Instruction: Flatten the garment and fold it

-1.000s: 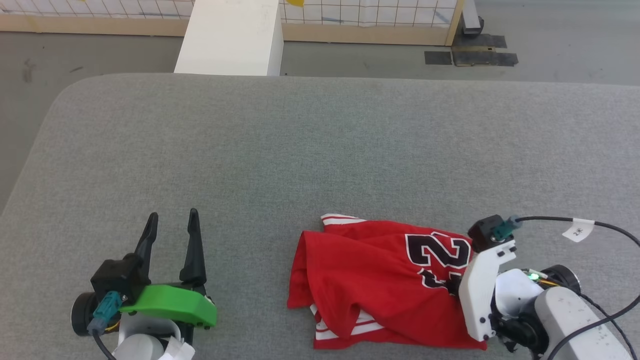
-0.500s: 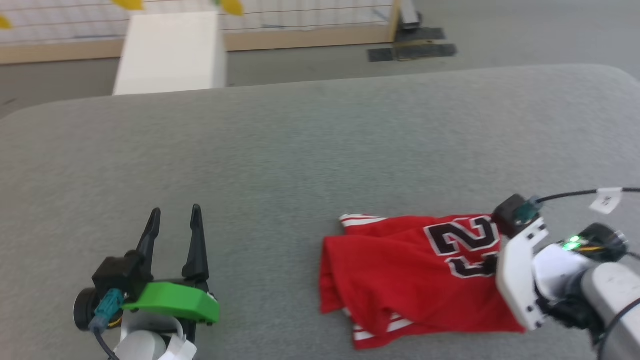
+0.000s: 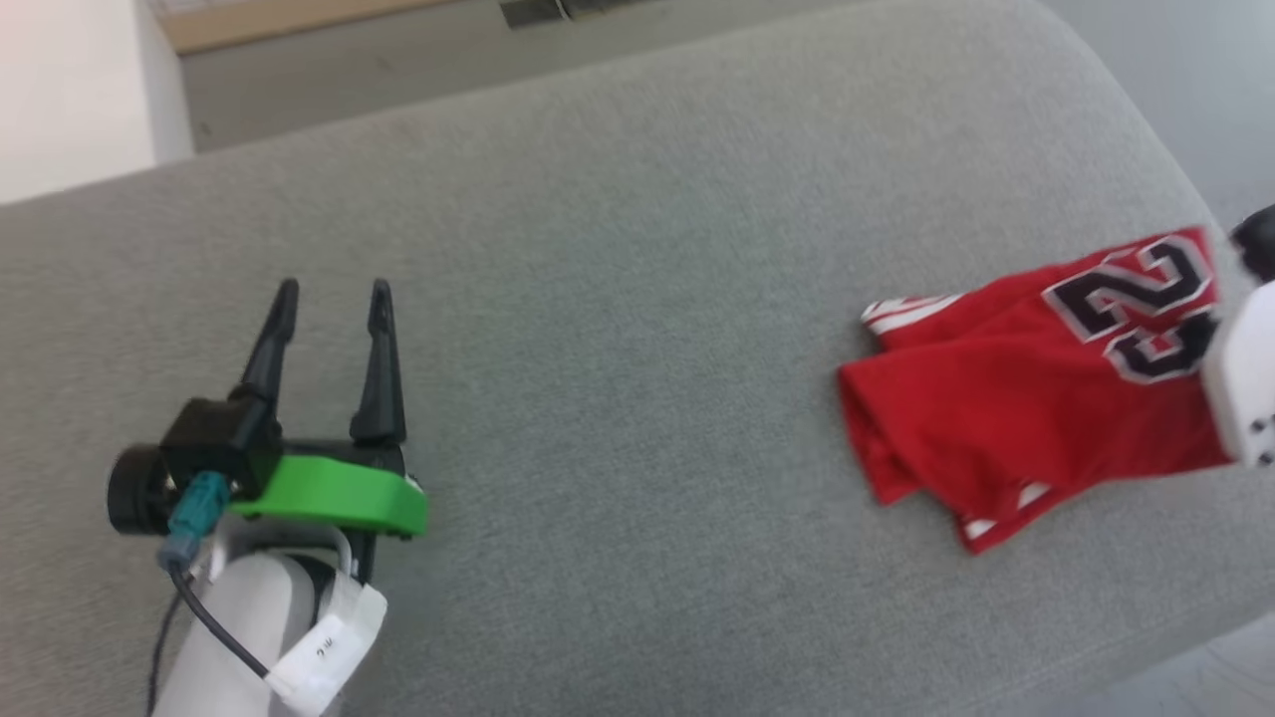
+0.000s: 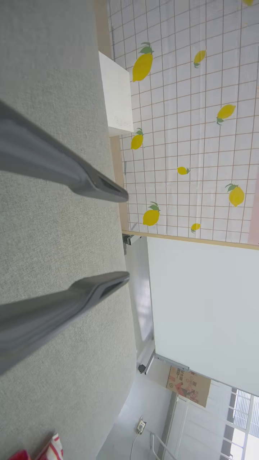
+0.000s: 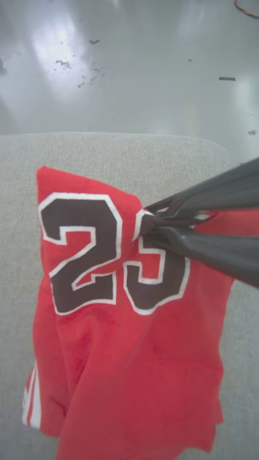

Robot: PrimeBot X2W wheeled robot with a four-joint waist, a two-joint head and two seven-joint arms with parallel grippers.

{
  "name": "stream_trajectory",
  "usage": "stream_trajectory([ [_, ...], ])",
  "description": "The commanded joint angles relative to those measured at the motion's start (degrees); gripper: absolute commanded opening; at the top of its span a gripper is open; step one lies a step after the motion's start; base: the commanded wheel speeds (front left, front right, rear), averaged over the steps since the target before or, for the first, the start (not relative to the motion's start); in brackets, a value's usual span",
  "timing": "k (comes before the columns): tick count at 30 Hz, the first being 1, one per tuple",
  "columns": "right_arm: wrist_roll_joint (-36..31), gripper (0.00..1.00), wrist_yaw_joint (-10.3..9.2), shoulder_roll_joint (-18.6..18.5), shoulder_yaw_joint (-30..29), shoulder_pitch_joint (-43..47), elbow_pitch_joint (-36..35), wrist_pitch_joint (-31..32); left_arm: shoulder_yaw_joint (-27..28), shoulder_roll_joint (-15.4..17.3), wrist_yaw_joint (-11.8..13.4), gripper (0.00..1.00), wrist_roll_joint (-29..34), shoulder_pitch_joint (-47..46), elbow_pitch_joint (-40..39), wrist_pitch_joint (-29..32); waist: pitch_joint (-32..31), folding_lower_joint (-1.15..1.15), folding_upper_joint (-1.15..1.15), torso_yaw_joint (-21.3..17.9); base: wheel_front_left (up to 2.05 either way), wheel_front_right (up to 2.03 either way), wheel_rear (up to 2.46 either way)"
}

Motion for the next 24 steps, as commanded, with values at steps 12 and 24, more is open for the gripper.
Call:
stream_trajectory([
  [12,-5.36,0.00,-0.11,-0.76,-15.23,-11.41,22.61,-10.38,0.04,4.52,2.87,1.00,4.48,-3.64,-10.48,6.72,19.66,0.00,-0.01,1.95,0.00,0.00,0.00],
  [24,-12.57,1.00,-0.11,1.98,-23.87,-19.26,35.85,-19.33,0.23,5.21,3.74,1.00,4.51,-3.08,-12.49,7.48,19.37,0.00,-0.01,3.59,0.00,0.00,0.00],
])
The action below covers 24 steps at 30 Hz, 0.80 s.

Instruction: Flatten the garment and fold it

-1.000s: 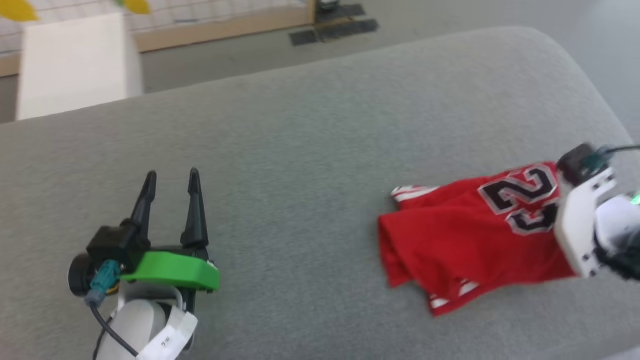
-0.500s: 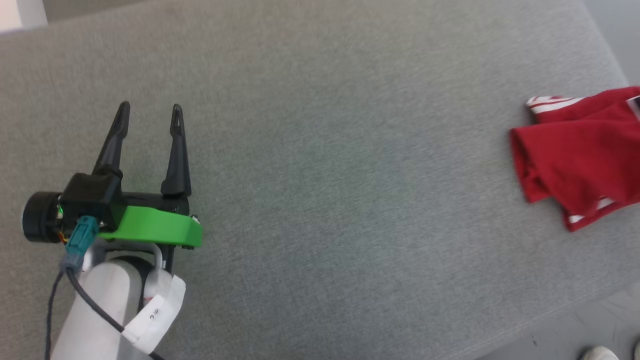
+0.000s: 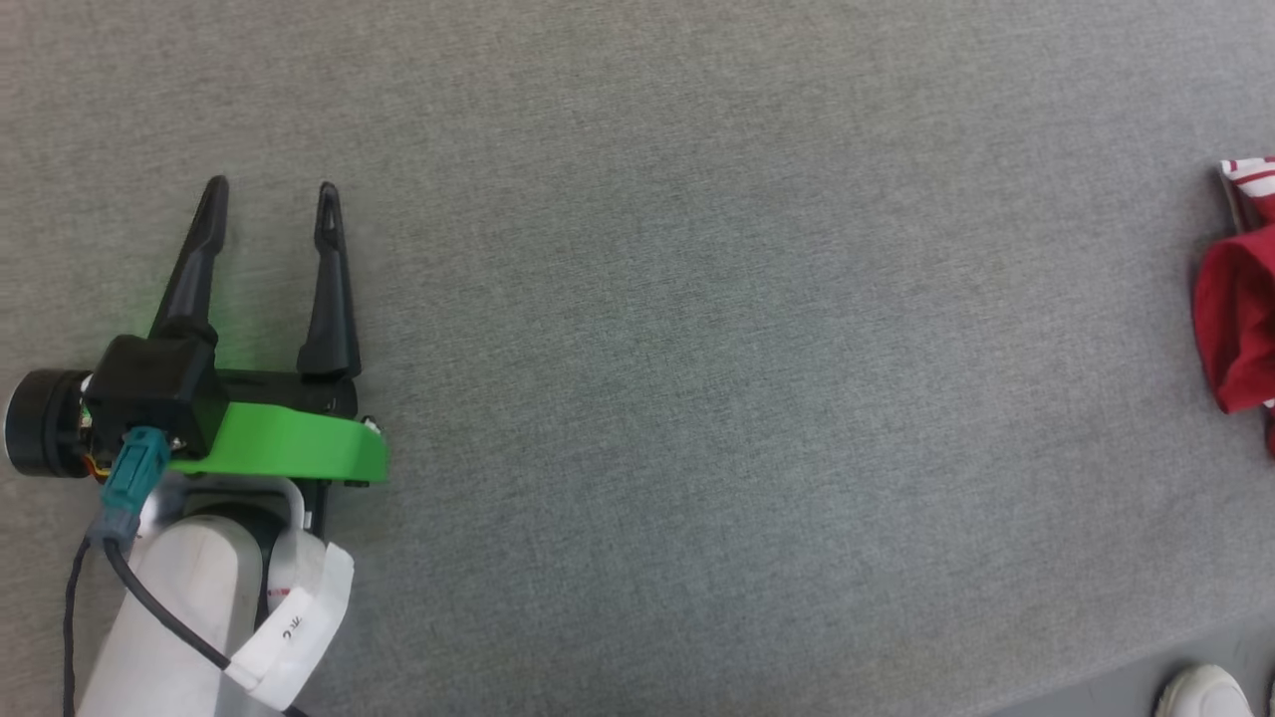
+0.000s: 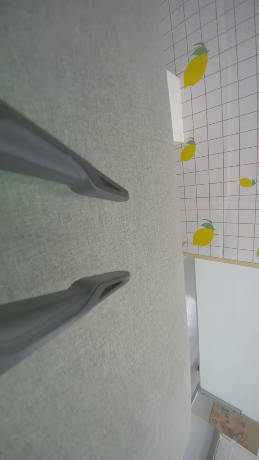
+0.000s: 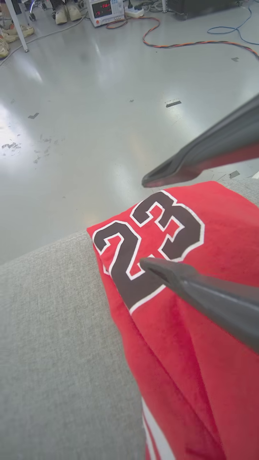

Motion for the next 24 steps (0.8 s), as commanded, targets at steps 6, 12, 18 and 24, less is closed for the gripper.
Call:
stream_trajectory([
  [6,3.99,1.00,-0.11,1.16,-0.22,-3.09,-6.18,-9.76,1.41,-1.60,0.60,1.00,-2.66,2.42,3.68,-4.61,-9.54,-0.01,0.00,1.54,0.00,0.00,0.00],
  [12,10.53,1.00,-0.11,5.24,1.77,-1.46,-19.15,-15.94,3.60,-3.56,0.73,1.00,-6.26,6.03,6.53,-8.29,-19.33,-0.01,0.00,3.24,0.00,0.00,0.00],
  [18,11.10,1.00,-0.11,11.86,1.72,5.62,-33.23,-23.14,6.61,-5.40,0.67,1.00,-9.56,10.18,7.75,-9.94,-27.26,-0.01,0.00,6.14,0.00,0.00,0.00],
  [24,6.60,1.00,-0.11,21.35,-1.60,17.18,-42.81,-27.62,8.56,-6.37,-0.40,1.00,-10.98,12.85,9.02,-10.46,-32.47,-0.01,0.00,10.04,0.00,0.00,0.00],
])
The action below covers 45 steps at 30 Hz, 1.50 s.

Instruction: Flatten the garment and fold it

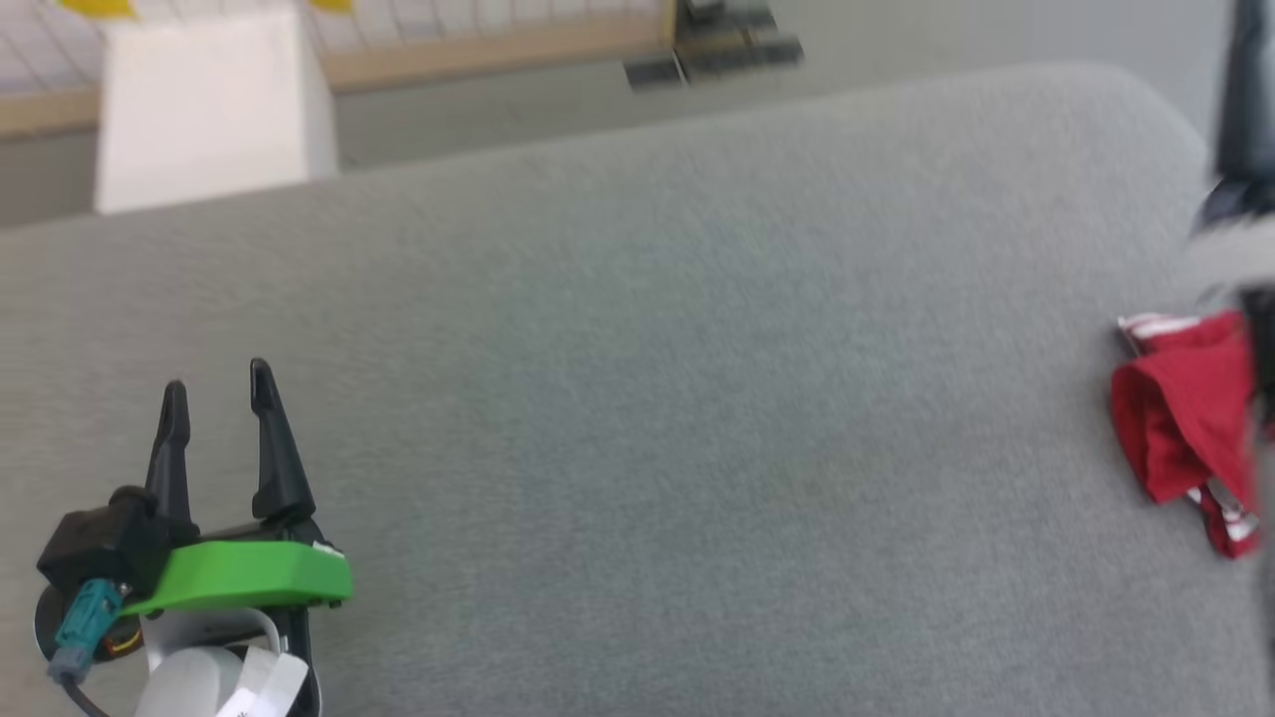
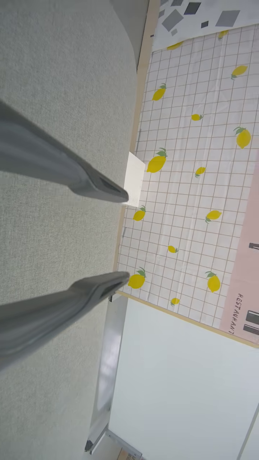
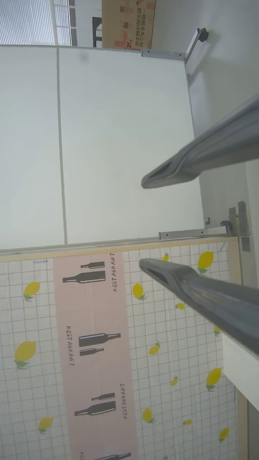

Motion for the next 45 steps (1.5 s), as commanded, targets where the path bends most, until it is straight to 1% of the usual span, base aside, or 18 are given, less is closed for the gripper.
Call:
stream_trajectory([
  [1,-1.26,1.00,-0.08,2.73,-0.90,2.85,-1.56,-0.88,0.27,-0.35,-0.22,1.00,0.10,0.98,0.18,-0.40,-7.51,0.01,0.00,5.73,0.00,0.00,0.00],
  [5,-4.51,1.00,-0.08,9.57,-2.22,10.58,-4.59,-1.73,0.36,-1.14,-0.40,1.00,0.43,2.26,0.76,-0.47,-9.66,0.01,0.00,8.13,0.00,0.00,0.00],
  [7,-6.27,1.00,-0.08,11.91,-2.92,14.04,-5.01,-2.13,0.20,-1.36,-0.66,1.00,0.60,2.75,1.33,-0.49,-10.36,0.01,0.00,9.06,0.00,0.00,0.00],
  [9,-7.86,1.00,-0.08,13.37,-2.86,17.14,-4.69,-2.26,-0.06,-1.65,-0.85,1.00,0.83,3.07,1.92,-0.50,-10.89,0.01,0.00,9.84,0.00,0.00,0.00],
  [13,-10.30,1.00,-0.08,14.91,-1.06,22.28,-3.33,-1.99,-0.66,-2.42,-1.20,1.00,1.34,3.34,3.54,-0.52,-11.71,0.01,0.00,10.95,0.00,0.00,0.00],
  [17,-12.58,1.00,-0.08,15.47,-0.12,26.44,-1.95,-2.27,-1.47,-3.24,-1.41,1.00,2.26,3.77,5.18,-0.52,-12.32,0.01,0.00,11.49,0.00,0.00,0.00],
  [25,-15.15,1.00,-0.08,15.64,-0.48,30.93,-0.05,-2.95,-4.00,-3.70,-1.58,1.00,4.53,4.19,8.70,-0.53,-12.73,0.01,0.00,11.44,0.00,0.00,0.00],
  [29,-15.93,1.00,-0.08,15.65,-0.28,32.19,0.29,-3.22,-4.80,-4.45,-1.16,1.00,4.77,4.32,10.68,-0.52,-12.55,0.01,0.00,11.22,0.00,0.00,0.00],
  [34,-16.04,1.00,-0.08,15.65,0.01,33.06,0.79,-3.12,-6.06,-4.89,-1.63,1.00,4.73,4.10,13.38,-0.48,-12.28,0.01,0.00,10.87,0.00,0.00,0.00],
  [45,-16.07,1.00,-0.08,15.66,0.22,33.41,1.23,-2.34,-7.89,-4.04,-2.07,1.00,5.85,2.67,16.52,-0.19,-11.74,0.01,0.00,10.80,0.00,0.00,0.00],
])
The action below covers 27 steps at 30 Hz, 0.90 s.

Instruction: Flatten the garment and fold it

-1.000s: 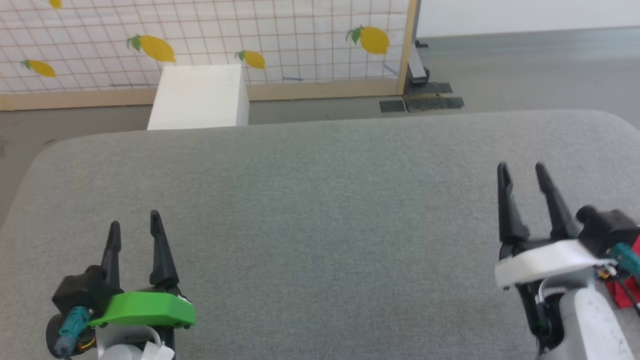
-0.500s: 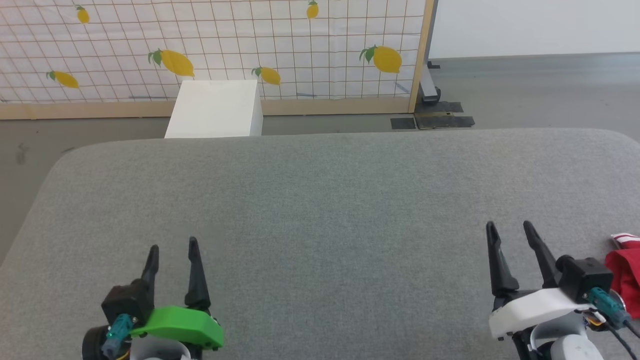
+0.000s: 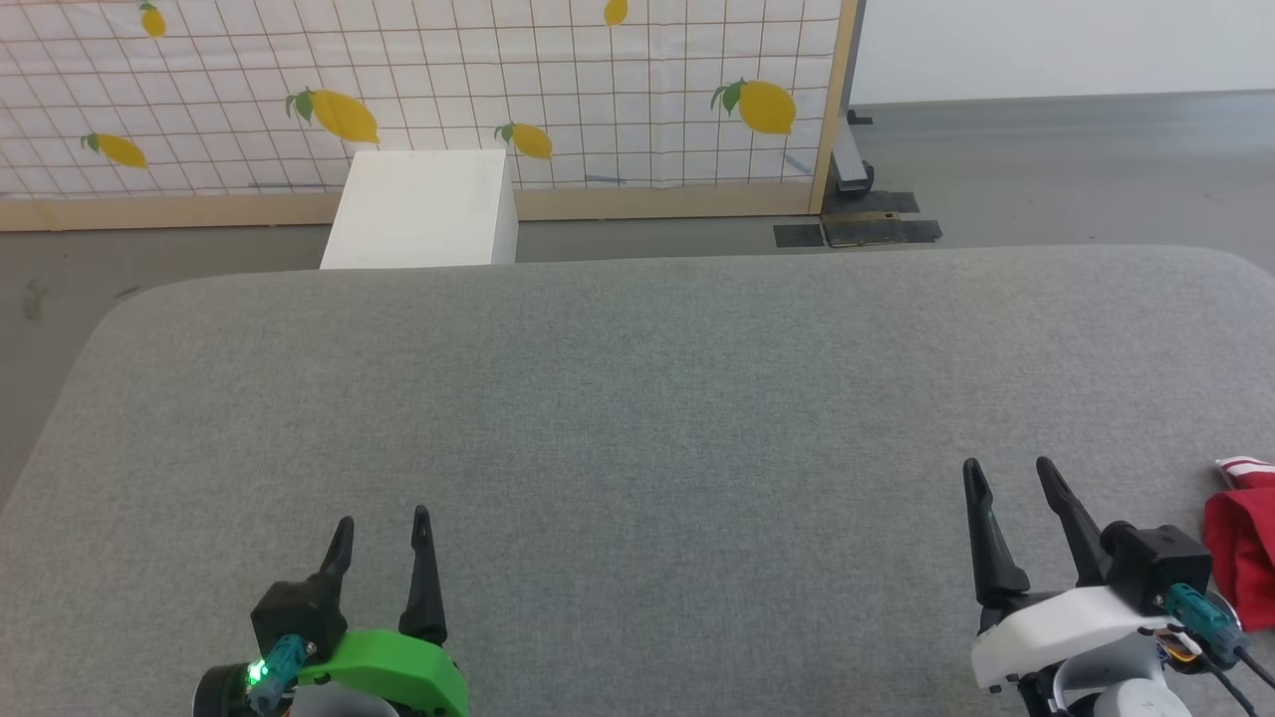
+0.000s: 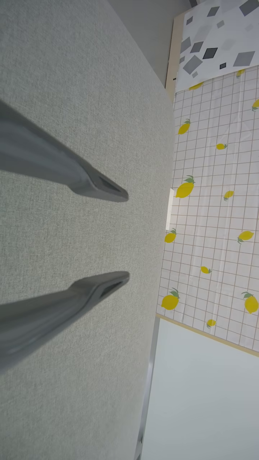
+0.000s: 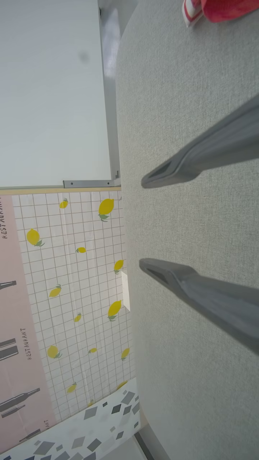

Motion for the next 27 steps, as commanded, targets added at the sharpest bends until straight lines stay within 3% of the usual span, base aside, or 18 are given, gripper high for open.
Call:
stream_trajectory([
  [1,-0.18,1.00,-0.09,0.10,0.16,0.50,0.21,0.20,-0.17,0.39,-0.36,1.00,0.37,-0.68,0.25,-0.01,0.04,0.00,0.00,-0.03,0.00,0.00,0.00],
  [8,0.34,1.00,-0.09,0.10,0.38,0.31,0.43,0.17,-0.81,0.73,-0.56,1.00,0.74,-1.09,0.30,-0.09,0.17,0.00,0.00,-0.10,0.00,0.00,0.00],
  [9,0.09,0.00,0.00,0.00,0.29,0.00,0.27,0.25,-0.80,0.34,-0.29,0.00,0.37,-0.24,0.08,0.01,0.18,0.00,0.00,-0.10,0.00,0.00,0.00],
  [27,-0.92,0.00,-0.01,-0.01,0.44,0.23,-1.28,1.57,0.13,-0.18,-0.85,0.00,2.06,-0.15,-1.28,1.54,0.33,0.00,0.00,0.16,0.00,0.00,0.00],
])
